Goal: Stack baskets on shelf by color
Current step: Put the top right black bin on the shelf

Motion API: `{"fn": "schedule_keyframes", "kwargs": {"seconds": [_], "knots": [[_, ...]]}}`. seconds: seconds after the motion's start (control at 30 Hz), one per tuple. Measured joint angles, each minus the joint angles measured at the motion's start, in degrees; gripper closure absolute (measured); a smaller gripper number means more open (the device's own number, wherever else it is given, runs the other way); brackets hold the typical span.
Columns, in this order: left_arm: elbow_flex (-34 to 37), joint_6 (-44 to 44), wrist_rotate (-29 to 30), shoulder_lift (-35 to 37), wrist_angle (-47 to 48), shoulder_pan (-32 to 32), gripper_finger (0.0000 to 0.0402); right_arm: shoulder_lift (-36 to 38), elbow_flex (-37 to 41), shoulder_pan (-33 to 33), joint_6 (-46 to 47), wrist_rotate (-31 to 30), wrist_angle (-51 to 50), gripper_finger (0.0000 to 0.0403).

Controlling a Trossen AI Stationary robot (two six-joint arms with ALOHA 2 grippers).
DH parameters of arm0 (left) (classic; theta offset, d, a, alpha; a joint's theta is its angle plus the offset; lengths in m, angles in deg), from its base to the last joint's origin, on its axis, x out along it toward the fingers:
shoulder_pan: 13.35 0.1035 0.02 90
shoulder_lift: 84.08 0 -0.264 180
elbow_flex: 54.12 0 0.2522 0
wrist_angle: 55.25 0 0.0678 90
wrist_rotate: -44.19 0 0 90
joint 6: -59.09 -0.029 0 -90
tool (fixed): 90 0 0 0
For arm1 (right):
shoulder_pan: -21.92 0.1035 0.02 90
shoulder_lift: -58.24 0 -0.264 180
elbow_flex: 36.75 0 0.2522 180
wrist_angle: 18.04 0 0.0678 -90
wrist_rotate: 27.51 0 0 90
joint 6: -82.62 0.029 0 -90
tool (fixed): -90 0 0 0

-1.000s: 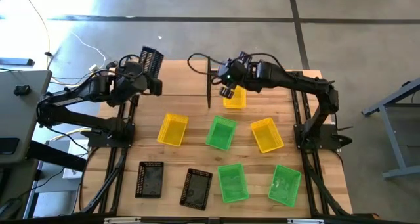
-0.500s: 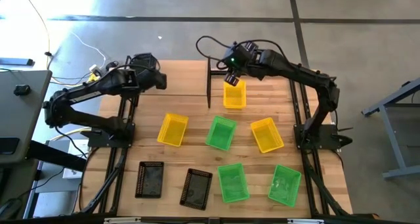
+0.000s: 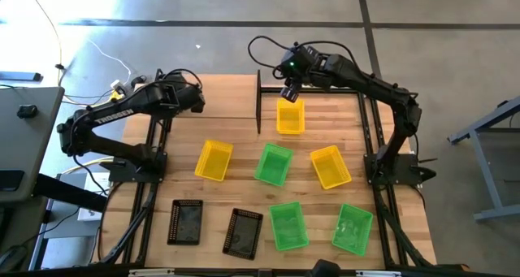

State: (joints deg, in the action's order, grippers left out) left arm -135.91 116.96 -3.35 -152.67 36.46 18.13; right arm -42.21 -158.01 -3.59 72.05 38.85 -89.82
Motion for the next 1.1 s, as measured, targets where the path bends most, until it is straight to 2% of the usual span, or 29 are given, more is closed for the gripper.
{"fn": "schedule_keyframes", "kwargs": {"seconds": [0.37, 0.57, 1.1], "knots": [[0.0, -8.9, -2.4, -0.5, -1.2, 3.5, 0.0401, 0.0, 0.0, -0.4, 0.0, 0.2, 0.0, 0.0242], [0.0, -9.0, -3.1, -1.0, -1.3, 3.8, 0.0398, 0.0, 0.0, -0.4, 0.0, 0.2, 0.0, 0.0242], [0.0, -8.6, -4.7, -1.0, -1.4, 3.8, 0.0348, 0.0, 0.0, -0.4, 0.0, 0.2, 0.0, 0.0242]]}}
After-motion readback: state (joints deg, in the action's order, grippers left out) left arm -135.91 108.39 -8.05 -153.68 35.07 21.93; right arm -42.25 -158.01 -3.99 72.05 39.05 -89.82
